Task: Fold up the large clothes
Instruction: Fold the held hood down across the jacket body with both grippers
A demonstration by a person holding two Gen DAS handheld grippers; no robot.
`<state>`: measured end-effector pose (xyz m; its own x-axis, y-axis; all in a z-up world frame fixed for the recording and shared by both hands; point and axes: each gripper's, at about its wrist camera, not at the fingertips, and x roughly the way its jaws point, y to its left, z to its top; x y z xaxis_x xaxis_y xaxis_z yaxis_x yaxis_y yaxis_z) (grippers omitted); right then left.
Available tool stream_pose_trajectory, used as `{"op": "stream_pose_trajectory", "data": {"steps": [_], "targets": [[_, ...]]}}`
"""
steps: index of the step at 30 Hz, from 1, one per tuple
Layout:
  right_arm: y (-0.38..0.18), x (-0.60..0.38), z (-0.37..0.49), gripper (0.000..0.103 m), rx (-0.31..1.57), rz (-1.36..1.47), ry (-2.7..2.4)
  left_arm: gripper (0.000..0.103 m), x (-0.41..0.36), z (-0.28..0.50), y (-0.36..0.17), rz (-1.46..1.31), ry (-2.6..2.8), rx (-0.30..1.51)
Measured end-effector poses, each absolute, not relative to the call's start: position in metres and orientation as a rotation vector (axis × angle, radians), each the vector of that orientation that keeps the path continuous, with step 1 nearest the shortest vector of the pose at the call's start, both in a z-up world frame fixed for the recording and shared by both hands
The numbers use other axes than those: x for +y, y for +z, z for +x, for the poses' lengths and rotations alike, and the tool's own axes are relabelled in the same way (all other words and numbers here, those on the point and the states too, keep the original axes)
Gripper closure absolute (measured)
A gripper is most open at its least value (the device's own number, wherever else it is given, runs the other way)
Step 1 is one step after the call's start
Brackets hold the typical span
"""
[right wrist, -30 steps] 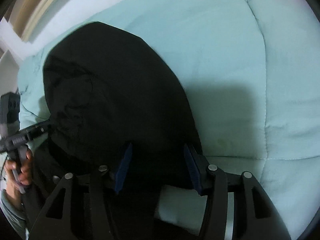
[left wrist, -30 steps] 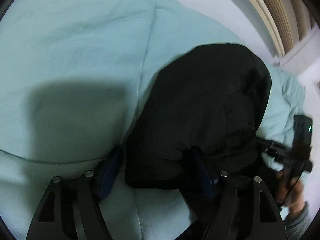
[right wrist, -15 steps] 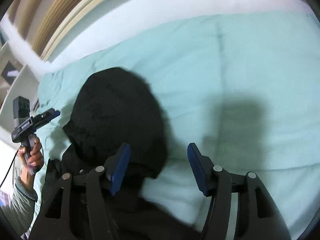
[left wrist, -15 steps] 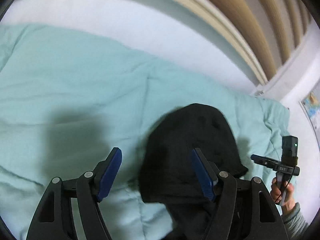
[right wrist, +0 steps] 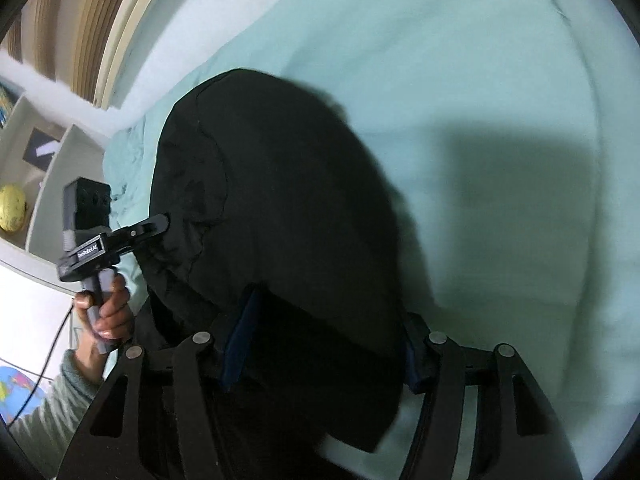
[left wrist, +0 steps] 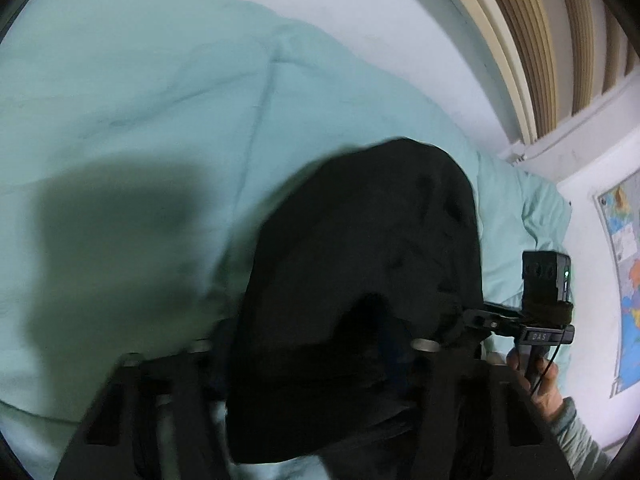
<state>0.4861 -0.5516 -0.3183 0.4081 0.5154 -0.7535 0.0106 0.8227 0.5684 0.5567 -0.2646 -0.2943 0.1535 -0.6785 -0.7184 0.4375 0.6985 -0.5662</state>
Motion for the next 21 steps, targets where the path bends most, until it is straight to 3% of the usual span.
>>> {"op": "stream_pose_trajectory", "data": {"steps": [1,2,4,10,21], "targets": [[-0.315,-0.549,0.485,0.062,1.113,0.524,0.336,0.07,-0.268,0.552,-0.288,-0.218,-0.817,1.143],[-0.311,-0.544,0.483,0.065,1.108,0.497,0.331,0.08,-0.273,0.547,-0.279,-0.199,-0.823,1.119],[-0.299,-0.531,0.475,0.074,1.082,0.417,0.32,0.085,-0.269,0.539,-0.264,-0.181,-0.834,1.08],[-0.245,-0.515,0.438,0.086,0.989,0.29,0.296,0.087,-0.258,0.499,-0.206,-0.14,-0.889,0.956],[-0.12,-0.461,0.328,0.088,0.792,0.058,0.227,0.088,-0.211,0.39,-0.099,-0.085,-0.946,0.762]]}}
